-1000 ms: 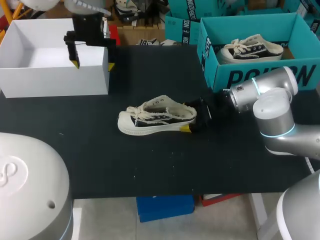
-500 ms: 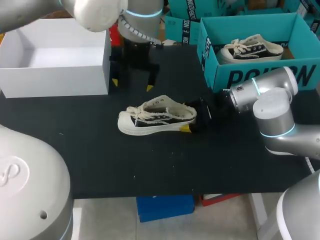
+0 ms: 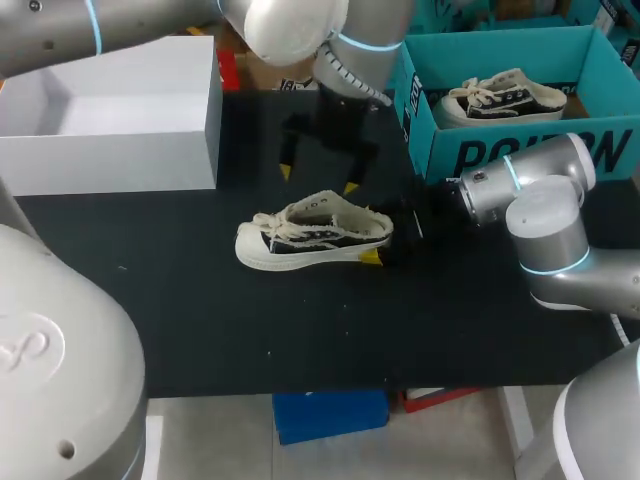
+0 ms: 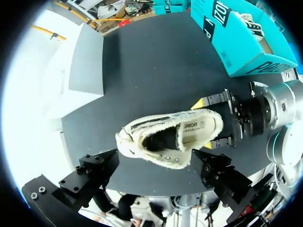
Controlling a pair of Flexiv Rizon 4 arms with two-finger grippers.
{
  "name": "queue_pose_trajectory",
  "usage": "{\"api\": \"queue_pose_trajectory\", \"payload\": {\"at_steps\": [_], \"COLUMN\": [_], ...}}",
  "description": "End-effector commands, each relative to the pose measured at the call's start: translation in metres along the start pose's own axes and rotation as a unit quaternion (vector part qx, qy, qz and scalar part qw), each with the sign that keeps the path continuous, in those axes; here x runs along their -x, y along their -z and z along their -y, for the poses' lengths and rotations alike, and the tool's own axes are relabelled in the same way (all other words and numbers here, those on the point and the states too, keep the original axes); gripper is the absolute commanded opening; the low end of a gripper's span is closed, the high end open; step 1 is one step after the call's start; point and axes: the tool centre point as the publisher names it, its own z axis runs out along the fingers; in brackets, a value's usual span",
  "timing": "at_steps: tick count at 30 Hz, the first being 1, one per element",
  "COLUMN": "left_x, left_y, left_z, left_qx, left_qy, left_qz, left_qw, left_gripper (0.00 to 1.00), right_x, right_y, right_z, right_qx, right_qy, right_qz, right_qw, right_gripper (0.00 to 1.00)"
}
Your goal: Take the shoe out of the shoebox, open the shoe tongue, remove and reinsert the insole, then place the shoe into the shoebox
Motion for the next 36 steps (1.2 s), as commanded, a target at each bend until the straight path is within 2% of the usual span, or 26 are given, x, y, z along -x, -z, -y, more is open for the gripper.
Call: {"api": "queue_pose_trajectory", "payload": {"at_steps": [1, 3, 6, 9, 16, 22, 28, 36], "left_x": [-0.003, -0.003, 0.012, 0.012, -0.003, -0.023, -0.042, -0.053], "left_y": [0.001, 0.001, -0.006, -0.014, -0.028, -0.039, -0.047, -0.070], "left_z": [0.000, 0.000, 0.007, 0.010, 0.011, 0.005, 0.005, 0.004], "left_qx": [0.000, 0.000, -0.003, 0.005, 0.023, 0.018, 0.038, 0.047], "left_qy": [0.001, 0.001, 0.032, 0.062, 0.082, 0.083, 0.088, 0.093], "left_qz": [0.005, 0.005, 0.017, 0.013, 0.007, 0.047, 0.064, 0.097], "left_qw": [1.000, 1.000, 0.999, 0.998, 0.996, 0.995, 0.993, 0.990], "left_gripper": [1.00, 1.00, 1.00, 1.00, 1.00, 1.00, 1.00, 1.00], "right_x": [0.002, 0.002, 0.002, 0.002, 0.002, 0.002, 0.002, 0.002], "right_y": [-0.004, -0.004, -0.004, -0.004, -0.004, -0.004, -0.004, -0.004], "right_z": [0.002, 0.002, 0.002, 0.002, 0.002, 0.002, 0.002, 0.002], "right_qx": [-0.001, -0.001, -0.001, -0.001, -0.001, -0.001, -0.001, -0.001], "right_qy": [-0.001, -0.001, -0.001, -0.001, -0.001, -0.001, -0.001, -0.001], "right_qz": [0.000, 0.000, 0.000, 0.000, 0.000, 0.000, 0.000, 0.000], "right_qw": [1.000, 1.000, 1.000, 1.000, 1.000, 1.000, 1.000, 1.000], "right_gripper": [0.00, 0.00, 0.00, 0.00, 0.00, 0.00, 0.00, 0.00]}}
